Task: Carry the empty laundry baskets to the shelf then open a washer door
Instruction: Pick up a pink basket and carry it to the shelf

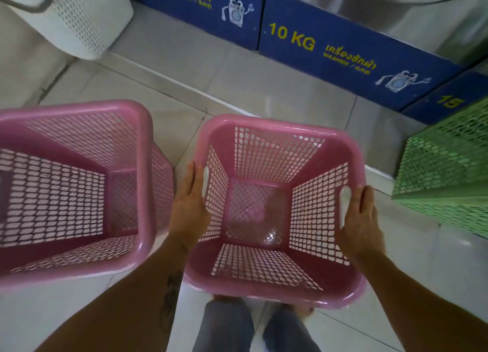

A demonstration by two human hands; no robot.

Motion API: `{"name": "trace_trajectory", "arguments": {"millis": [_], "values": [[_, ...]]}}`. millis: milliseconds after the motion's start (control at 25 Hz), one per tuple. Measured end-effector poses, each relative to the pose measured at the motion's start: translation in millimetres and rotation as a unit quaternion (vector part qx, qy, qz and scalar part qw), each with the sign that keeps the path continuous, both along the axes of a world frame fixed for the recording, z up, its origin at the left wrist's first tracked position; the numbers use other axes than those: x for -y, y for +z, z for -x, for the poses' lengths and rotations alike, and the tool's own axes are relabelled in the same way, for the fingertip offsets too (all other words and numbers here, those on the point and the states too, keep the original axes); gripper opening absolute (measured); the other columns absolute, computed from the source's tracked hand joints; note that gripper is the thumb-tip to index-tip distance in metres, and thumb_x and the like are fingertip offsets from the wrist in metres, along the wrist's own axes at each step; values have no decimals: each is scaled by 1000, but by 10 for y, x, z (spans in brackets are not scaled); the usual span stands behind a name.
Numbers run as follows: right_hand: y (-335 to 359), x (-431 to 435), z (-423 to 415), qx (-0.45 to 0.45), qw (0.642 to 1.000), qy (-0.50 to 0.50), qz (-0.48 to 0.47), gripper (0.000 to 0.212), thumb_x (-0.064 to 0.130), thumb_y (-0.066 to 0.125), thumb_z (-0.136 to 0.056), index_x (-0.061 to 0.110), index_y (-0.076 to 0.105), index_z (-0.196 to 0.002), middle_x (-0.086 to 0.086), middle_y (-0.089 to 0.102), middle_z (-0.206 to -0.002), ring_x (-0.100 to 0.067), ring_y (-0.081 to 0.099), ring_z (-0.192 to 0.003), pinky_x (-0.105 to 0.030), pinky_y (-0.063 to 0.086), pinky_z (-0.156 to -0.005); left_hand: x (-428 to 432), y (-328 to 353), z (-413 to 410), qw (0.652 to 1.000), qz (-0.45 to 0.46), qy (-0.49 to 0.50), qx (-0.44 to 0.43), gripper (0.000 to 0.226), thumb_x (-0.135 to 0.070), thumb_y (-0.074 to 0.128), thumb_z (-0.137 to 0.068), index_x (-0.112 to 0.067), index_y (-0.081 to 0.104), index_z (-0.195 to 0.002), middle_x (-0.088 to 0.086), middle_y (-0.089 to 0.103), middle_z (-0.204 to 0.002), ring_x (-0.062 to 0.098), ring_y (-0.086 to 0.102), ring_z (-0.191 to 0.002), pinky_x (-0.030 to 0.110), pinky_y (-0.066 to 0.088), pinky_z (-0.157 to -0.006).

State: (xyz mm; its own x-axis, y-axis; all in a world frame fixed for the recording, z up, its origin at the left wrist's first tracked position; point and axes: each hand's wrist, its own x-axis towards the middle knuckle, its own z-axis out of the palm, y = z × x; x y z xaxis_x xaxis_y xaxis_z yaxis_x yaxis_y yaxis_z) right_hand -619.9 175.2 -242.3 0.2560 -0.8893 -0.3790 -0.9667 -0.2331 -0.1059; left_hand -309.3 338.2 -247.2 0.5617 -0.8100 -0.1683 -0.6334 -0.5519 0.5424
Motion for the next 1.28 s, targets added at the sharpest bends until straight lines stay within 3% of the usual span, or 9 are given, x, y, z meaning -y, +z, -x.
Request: {"name": "trace_trajectory", "arguments": {"millis": [200, 320, 400, 480, 560, 640, 720, 1000, 1280], "values": [[169, -117, 121, 43, 996, -14, -74, 104, 17, 68, -76, 17, -2, -153, -12, 2, -162, -47, 28, -141, -62, 44, -100, -107, 129, 47, 993, -106, -40, -10, 95, 5, 51, -75, -20, 5, -155, 2, -3, -163, 33, 21, -145, 44, 38, -109], [679, -16, 70, 87, 993, 10, -83, 96, 14, 66, -75, 17, 10, -153, -16, 9, -162, -44, 19, -146, -59, 40, -107, 52, 585, 20, 982, -180, -53, -2, 81, -8, 55, -76, -21, 23, -149, 4, 26, -156, 33, 41, -132, 51, 48, -97], [1126, 64, 39, 118, 992, 17, -50, 88, 14, 65, -81, 9, 14, -153, -17, 11, -162, -36, 9, -150, -51, 30, -114, 276, 1040, 83, 985, -163, -48, -3, 60, -13, 54, -78, -22, 40, -136, 1, 52, -132, 28, 57, -112, 47, 55, -83], [1675, 166, 103, 141, 989, -23, -24, 90, 19, 65, -84, 5, 10, -154, -13, 5, -164, -31, 13, -150, -44, 27, -116, 589, 1580, 246, 993, -106, -49, -17, 48, -14, 55, -81, -21, 48, -128, 0, 60, -115, 27, 63, -101, 40, 55, -79], [2189, 295, 292, 156, 987, -42, 11, 91, 16, 66, -82, 5, 11, -154, -9, 4, -165, -29, 21, -149, -42, 32, -113, 955, 2069, 469, 995, -55, -77, -10, 52, -19, 58, -84, -17, 47, -135, 5, 58, -130, 29, 57, -117, 39, 48, -96], [2626, 469, 630, 161, 984, -59, 50, 91, 12, 66, -80, 6, 14, -153, -10, 6, -165, -31, 23, -147, -43, 35, -111, 1365, 2525, 810, 993, -19, -121, 3, 62, -19, 57, -86, -9, 38, -144, 11, 41, -150, 27, 40, -136, 34, 29, -112], [2954, 690, 1029, 161, 981, -81, 75, 91, 12, 67, -79, 6, 15, -154, -12, 7, -164, -33, 25, -147, -43, 33, -112, 1736, 2860, 1229, 989, 17, -147, 6, 63, -16, 56, -85, -7, 37, -144, 11, 36, -153, 25, 36, -139, 31, 25, -114], [3337, 1561, 2910, 151, 976, -128, 92, 90, 12, 63, -80, 6, 13, -154, -11, 8, -164, -33, 26, -146, -43, 31, -114, 2807, 3243, 3111, 983, 65, -171, 9, 55, -11, 55, -83, -8, 46, -137, 11, 43, -147, 27, 42, -133, 37, 34, -107], [3180, 2307, 4562, 86, 985, -146, 24, 90, 11, 59, -76, 9, 13, -154, -11, 13, -162, -38, 33, -139, -46, 39, -110, 3575, 3154, 4629, 977, -1, -199, 71, 55, -11, 61, -76, -10, 50, -130, 14, 52, -132, 35, 54, -116, 44, 44, -95]]}}
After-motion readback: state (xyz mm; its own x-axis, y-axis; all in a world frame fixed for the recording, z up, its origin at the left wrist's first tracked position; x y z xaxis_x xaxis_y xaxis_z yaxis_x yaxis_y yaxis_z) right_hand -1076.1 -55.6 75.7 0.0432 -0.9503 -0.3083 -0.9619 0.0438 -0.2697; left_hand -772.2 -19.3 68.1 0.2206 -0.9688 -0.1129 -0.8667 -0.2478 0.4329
